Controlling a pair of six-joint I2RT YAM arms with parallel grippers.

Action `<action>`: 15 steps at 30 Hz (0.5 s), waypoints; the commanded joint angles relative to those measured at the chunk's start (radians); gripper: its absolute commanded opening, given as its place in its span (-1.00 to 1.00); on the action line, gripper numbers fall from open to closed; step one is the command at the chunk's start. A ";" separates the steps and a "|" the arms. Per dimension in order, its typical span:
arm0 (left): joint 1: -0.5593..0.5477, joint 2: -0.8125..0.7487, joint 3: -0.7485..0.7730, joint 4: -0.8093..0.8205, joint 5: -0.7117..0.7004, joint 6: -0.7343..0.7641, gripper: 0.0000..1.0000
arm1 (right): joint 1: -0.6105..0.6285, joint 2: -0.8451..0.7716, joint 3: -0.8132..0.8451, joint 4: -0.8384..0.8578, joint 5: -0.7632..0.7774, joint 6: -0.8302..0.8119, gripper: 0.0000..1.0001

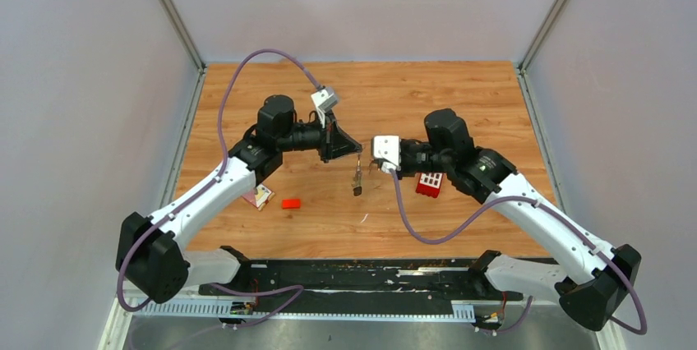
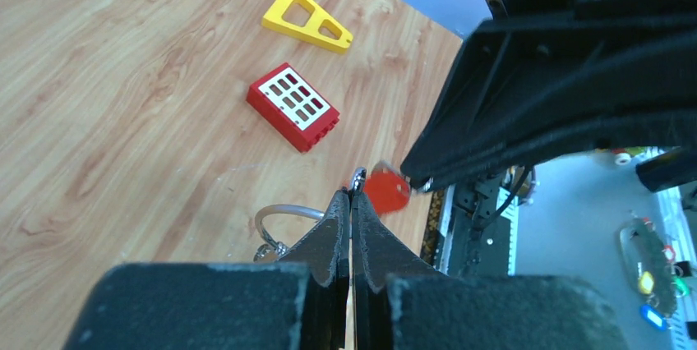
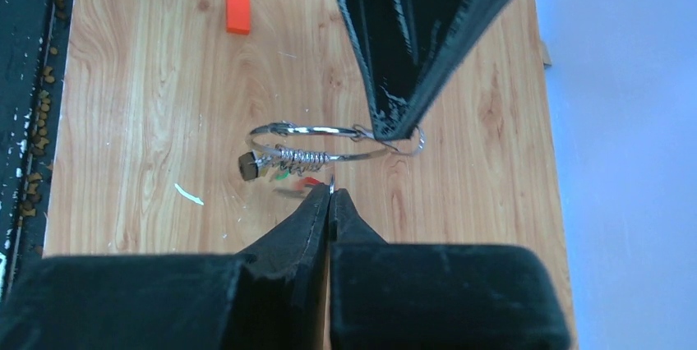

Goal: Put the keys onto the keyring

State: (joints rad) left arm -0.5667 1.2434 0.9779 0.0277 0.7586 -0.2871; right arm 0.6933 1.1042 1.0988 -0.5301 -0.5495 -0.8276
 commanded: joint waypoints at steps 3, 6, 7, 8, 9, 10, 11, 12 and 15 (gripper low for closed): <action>0.002 0.002 0.073 0.033 0.023 -0.099 -1.00 | 0.091 -0.024 -0.026 0.088 0.158 -0.074 -1.00; 0.000 0.010 0.065 0.038 0.010 -0.148 -1.00 | 0.135 -0.037 -0.067 0.122 0.224 -0.093 -1.00; 0.000 0.011 0.063 0.039 0.007 -0.166 -1.00 | 0.151 -0.042 -0.082 0.136 0.255 -0.101 -1.00; -0.002 0.013 0.061 0.040 0.007 -0.184 -1.00 | 0.164 -0.047 -0.092 0.149 0.278 -0.108 -1.00; -0.004 0.012 0.061 0.044 0.007 -0.197 -1.00 | 0.173 -0.052 -0.100 0.158 0.297 -0.112 -1.00; -0.004 0.011 0.059 0.044 0.006 -0.206 -1.00 | 0.179 -0.057 -0.107 0.166 0.314 -0.113 -1.00; -0.005 0.006 0.059 0.041 0.003 -0.212 -1.00 | 0.186 -0.061 -0.111 0.172 0.330 -0.115 -1.00; -0.005 0.003 0.061 0.033 0.000 -0.215 -1.00 | 0.191 -0.064 -0.114 0.179 0.345 -0.118 -1.00; -0.006 -0.002 0.072 -0.003 -0.004 -0.209 -1.00 | 0.199 -0.074 -0.123 0.193 0.375 -0.119 -1.00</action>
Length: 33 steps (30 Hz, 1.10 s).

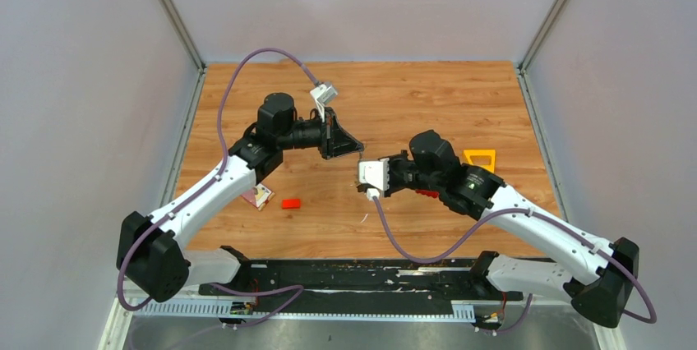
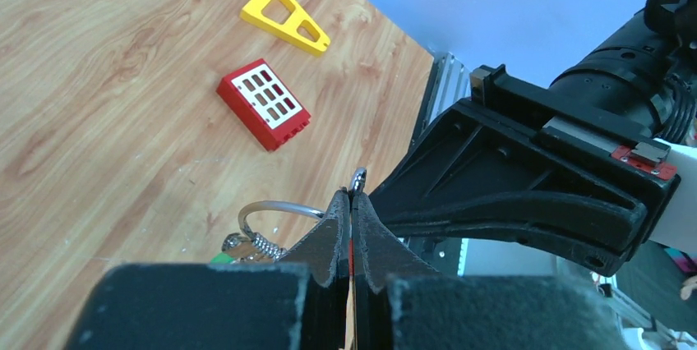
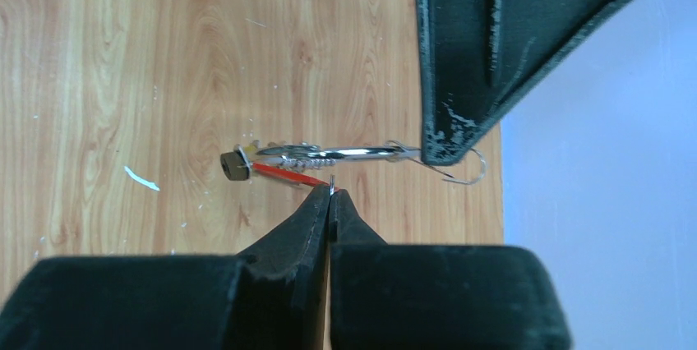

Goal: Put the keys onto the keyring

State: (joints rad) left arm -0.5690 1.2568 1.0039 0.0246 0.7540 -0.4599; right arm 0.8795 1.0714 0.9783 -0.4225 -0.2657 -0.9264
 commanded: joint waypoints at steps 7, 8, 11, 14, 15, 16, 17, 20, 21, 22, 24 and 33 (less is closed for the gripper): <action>-0.015 -0.024 0.041 -0.044 -0.007 -0.014 -1.00 | 0.016 -0.049 -0.004 0.103 0.132 -0.017 -1.00; -0.018 -0.024 0.040 -0.045 -0.009 -0.014 -1.00 | 0.016 -0.049 -0.003 0.106 0.135 -0.016 -1.00; -0.024 -0.023 0.035 -0.036 -0.013 -0.013 -1.00 | 0.016 -0.049 -0.005 0.107 0.137 -0.015 -1.00; -0.032 -0.022 0.035 -0.029 -0.015 -0.016 -1.00 | 0.018 -0.047 -0.006 0.112 0.142 -0.012 -1.00; -0.034 -0.022 0.033 -0.029 -0.017 -0.016 -1.00 | 0.017 -0.048 -0.006 0.113 0.144 -0.012 -1.00; -0.035 -0.023 0.030 -0.029 -0.019 -0.018 -1.00 | 0.018 -0.048 -0.006 0.114 0.144 -0.011 -1.00; -0.035 -0.024 0.027 -0.016 -0.021 -0.021 -1.00 | 0.018 -0.049 -0.007 0.114 0.143 -0.011 -1.00; -0.035 -0.027 0.025 -0.003 -0.029 -0.020 -1.00 | 0.018 -0.050 -0.006 0.115 0.140 -0.009 -1.00; -0.034 -0.028 0.024 -0.003 -0.030 -0.020 -1.00 | 0.019 -0.051 -0.006 0.112 0.137 -0.010 -1.00; -0.035 -0.028 0.024 -0.002 -0.031 -0.019 -1.00 | 0.019 -0.052 -0.007 0.109 0.131 -0.011 -1.00; -0.035 -0.028 0.024 0.000 -0.034 -0.019 -1.00 | 0.021 -0.052 -0.006 0.103 0.127 -0.014 -1.00; -0.035 -0.033 0.014 0.015 -0.036 -0.024 -1.00 | 0.026 -0.049 -0.002 0.096 0.120 -0.016 -1.00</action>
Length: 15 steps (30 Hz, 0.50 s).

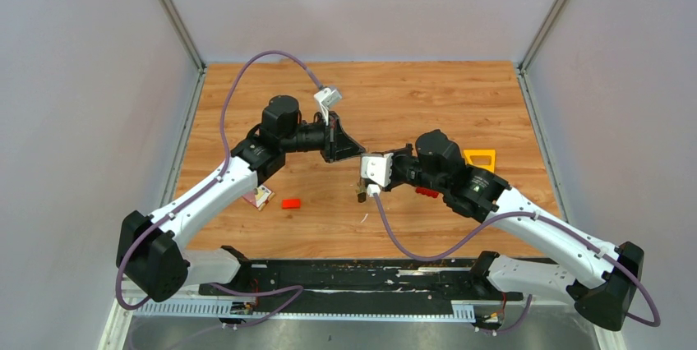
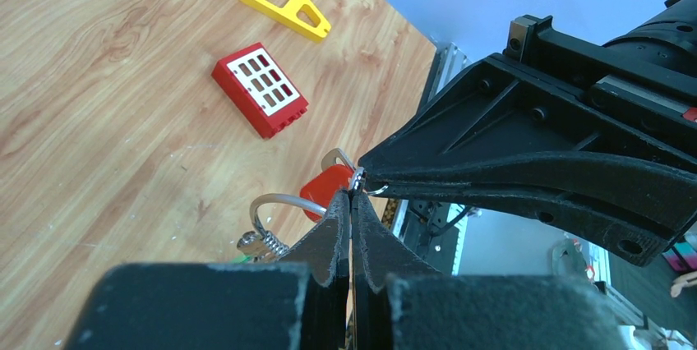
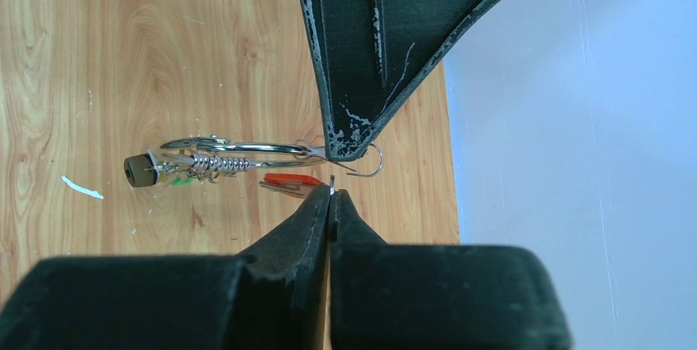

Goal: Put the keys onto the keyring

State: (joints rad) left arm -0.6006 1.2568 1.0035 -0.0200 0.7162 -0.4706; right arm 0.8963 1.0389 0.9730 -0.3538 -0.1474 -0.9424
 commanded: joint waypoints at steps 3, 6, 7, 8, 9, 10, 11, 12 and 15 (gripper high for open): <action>-0.004 -0.032 0.007 0.067 0.000 -0.016 -1.00 | 0.010 -0.016 0.007 0.027 0.001 0.006 -1.00; -0.005 -0.031 0.001 0.073 0.000 -0.020 -1.00 | 0.012 -0.017 0.006 0.032 0.006 0.008 -1.00; -0.005 -0.033 0.001 0.074 0.000 -0.020 -1.00 | 0.012 -0.018 0.007 0.033 0.006 0.010 -1.00; -0.005 -0.031 -0.001 0.076 0.000 -0.021 -1.00 | 0.012 -0.018 0.007 0.034 0.006 0.011 -1.00; -0.005 -0.032 -0.003 0.079 0.000 -0.023 -1.00 | 0.012 -0.017 0.006 0.036 0.008 0.013 -1.00; -0.006 -0.033 -0.005 0.082 -0.001 -0.024 -1.00 | 0.012 -0.016 0.006 0.037 0.007 0.013 -1.00; -0.005 -0.034 -0.007 0.083 -0.001 -0.025 -1.00 | 0.012 -0.016 0.006 0.040 0.009 0.014 -1.00; -0.006 -0.034 -0.010 0.085 -0.001 -0.025 -1.00 | 0.012 -0.017 0.008 0.040 0.011 0.014 -1.00; -0.008 -0.031 -0.014 0.089 -0.001 -0.027 -1.00 | 0.013 -0.015 0.011 0.043 0.015 0.019 -1.00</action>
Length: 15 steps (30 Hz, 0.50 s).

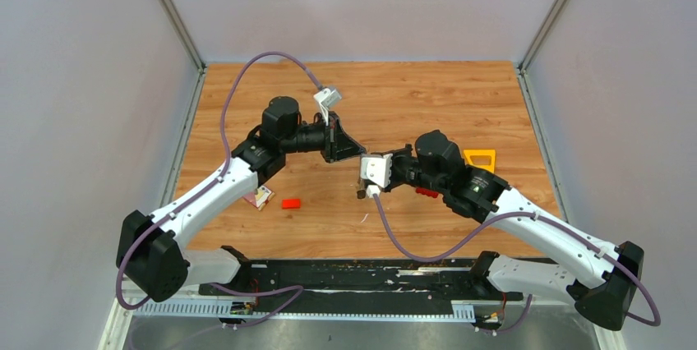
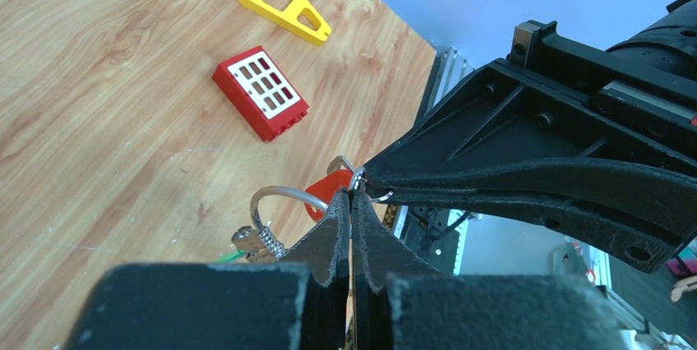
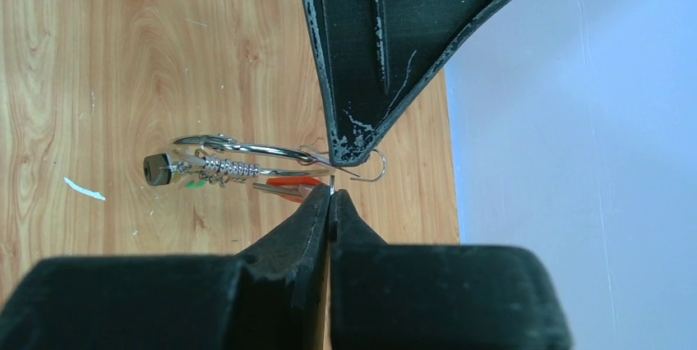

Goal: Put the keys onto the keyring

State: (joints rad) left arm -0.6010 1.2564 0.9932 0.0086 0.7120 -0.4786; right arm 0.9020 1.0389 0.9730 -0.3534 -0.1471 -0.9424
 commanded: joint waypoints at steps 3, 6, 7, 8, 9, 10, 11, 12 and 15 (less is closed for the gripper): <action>-0.010 -0.028 -0.005 0.065 0.006 -0.021 -1.00 | 0.010 -0.009 0.011 0.048 0.022 0.022 -1.00; -0.011 -0.030 -0.007 0.066 0.006 -0.021 -1.00 | 0.013 -0.007 0.014 0.050 0.026 0.025 -1.00; -0.010 -0.031 -0.007 0.069 0.007 -0.022 -1.00 | 0.014 -0.006 0.014 0.050 0.028 0.025 -1.00; -0.011 -0.029 -0.008 0.071 0.009 -0.023 -1.00 | 0.014 -0.005 0.013 0.052 0.031 0.025 -1.00; -0.012 -0.029 -0.009 0.071 0.010 -0.024 -1.00 | 0.014 -0.004 0.013 0.056 0.035 0.025 -1.00; -0.012 -0.030 -0.008 0.071 0.010 -0.023 -1.00 | 0.015 -0.004 0.013 0.057 0.040 0.027 -1.00; -0.012 -0.031 -0.008 0.072 0.010 -0.023 -1.00 | 0.015 -0.004 0.013 0.060 0.042 0.027 -1.00; -0.012 -0.031 -0.010 0.072 0.010 -0.022 -1.00 | 0.015 -0.003 0.014 0.062 0.047 0.030 -1.00; -0.011 -0.033 -0.011 0.074 0.012 -0.022 -1.00 | 0.016 0.000 0.016 0.070 0.063 0.037 -1.00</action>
State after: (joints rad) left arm -0.6071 1.2564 0.9791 0.0273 0.7090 -0.4896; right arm 0.9096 1.0393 0.9730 -0.3386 -0.1211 -0.9295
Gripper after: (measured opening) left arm 0.006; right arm 0.011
